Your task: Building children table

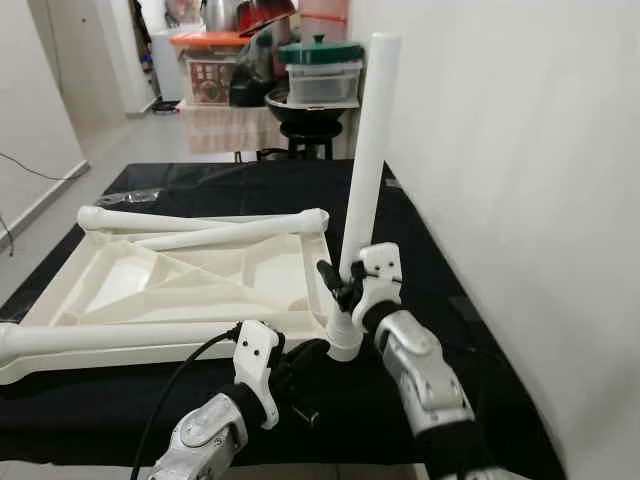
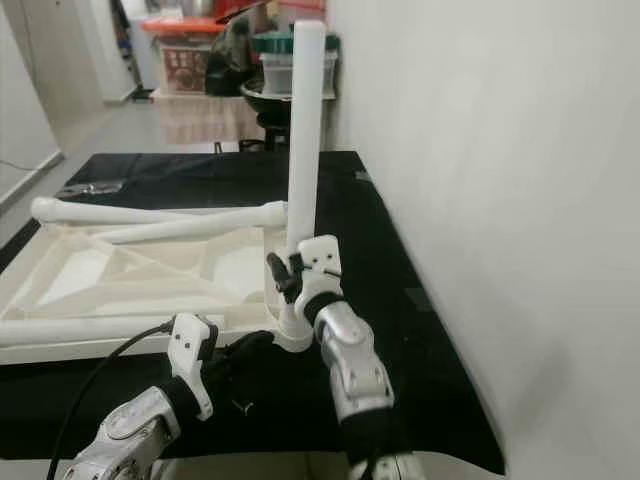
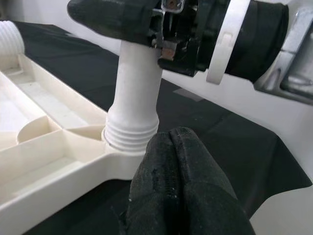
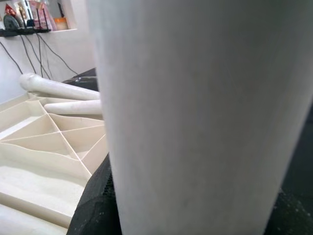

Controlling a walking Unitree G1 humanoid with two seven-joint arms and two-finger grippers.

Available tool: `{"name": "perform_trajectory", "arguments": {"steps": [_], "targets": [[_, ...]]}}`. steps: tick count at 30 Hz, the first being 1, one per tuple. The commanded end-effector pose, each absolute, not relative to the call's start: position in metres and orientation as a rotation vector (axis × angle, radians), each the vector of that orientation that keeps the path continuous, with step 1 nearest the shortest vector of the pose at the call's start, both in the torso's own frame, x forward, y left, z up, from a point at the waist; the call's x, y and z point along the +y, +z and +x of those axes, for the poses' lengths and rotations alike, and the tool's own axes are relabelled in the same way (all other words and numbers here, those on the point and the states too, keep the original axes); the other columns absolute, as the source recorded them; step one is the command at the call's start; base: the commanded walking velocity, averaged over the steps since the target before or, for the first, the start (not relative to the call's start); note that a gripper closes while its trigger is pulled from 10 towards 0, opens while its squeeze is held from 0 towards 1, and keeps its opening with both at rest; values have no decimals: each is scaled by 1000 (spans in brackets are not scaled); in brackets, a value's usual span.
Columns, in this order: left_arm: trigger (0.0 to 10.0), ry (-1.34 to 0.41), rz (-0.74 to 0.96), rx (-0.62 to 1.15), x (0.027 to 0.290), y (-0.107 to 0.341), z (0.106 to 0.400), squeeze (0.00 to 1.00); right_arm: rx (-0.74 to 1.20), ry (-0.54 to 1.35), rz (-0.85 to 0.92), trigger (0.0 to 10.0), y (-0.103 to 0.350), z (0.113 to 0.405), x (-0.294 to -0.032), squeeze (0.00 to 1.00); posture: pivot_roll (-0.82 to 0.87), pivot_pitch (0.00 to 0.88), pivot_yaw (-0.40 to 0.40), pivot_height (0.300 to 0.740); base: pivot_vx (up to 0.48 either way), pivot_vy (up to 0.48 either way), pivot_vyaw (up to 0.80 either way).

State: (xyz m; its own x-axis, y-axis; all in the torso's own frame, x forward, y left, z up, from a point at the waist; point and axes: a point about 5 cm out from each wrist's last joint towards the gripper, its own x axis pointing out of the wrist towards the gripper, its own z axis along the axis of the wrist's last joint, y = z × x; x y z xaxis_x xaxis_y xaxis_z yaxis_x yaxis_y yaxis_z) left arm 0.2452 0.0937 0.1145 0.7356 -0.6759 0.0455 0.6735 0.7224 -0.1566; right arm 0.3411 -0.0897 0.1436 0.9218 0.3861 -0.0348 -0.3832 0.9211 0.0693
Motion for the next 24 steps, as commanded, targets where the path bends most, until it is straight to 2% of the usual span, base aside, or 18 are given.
{"name": "perform_trajectory", "arguments": {"steps": [1,2,3,8,9,11,12,18,23,24], "targets": [[10000,-735,-162,14,96,116,245,0,200,352,105,10000,115,332,-95,0,47,0,-31,740,0,0,0],[10000,-735,-162,14,96,116,245,0,200,352,105,10000,115,332,-95,0,47,0,-31,740,0,0,0],[10000,-734,-162,13,96,116,245,0,189,375,119,10000,120,331,-94,1000,51,0,-33,740,0,0,0],[10000,-739,-165,14,94,116,246,0,110,550,78,10000,139,336,-92,1000,52,0,-37,740,0,0,0],[10000,-741,-166,14,93,116,247,0,85,673,56,10000,146,339,-94,106,54,0,-38,740,0,0,0],[10000,-742,-167,14,93,116,247,0,72,727,49,10000,150,341,-95,106,55,0,-39,740,0,0,0],[10000,-742,-168,14,92,116,248,0,56,812,26,10000,155,344,-100,0,57,0,-42,740,0,0,0],[10000,-738,-168,13,91,115,249,0,41,1039,-53,10000,172,351,-114,0,69,0,-55,740,0,0,0],[10000,-736,-168,12,91,115,250,0,41,1124,-52,10000,182,356,-121,0,74,0,-59,740,0,0,0],[10000,-735,-168,11,90,115,250,0,53,1155,-24,5529,187,361,-127,0,78,0,-63,740,0,0,0]]}}
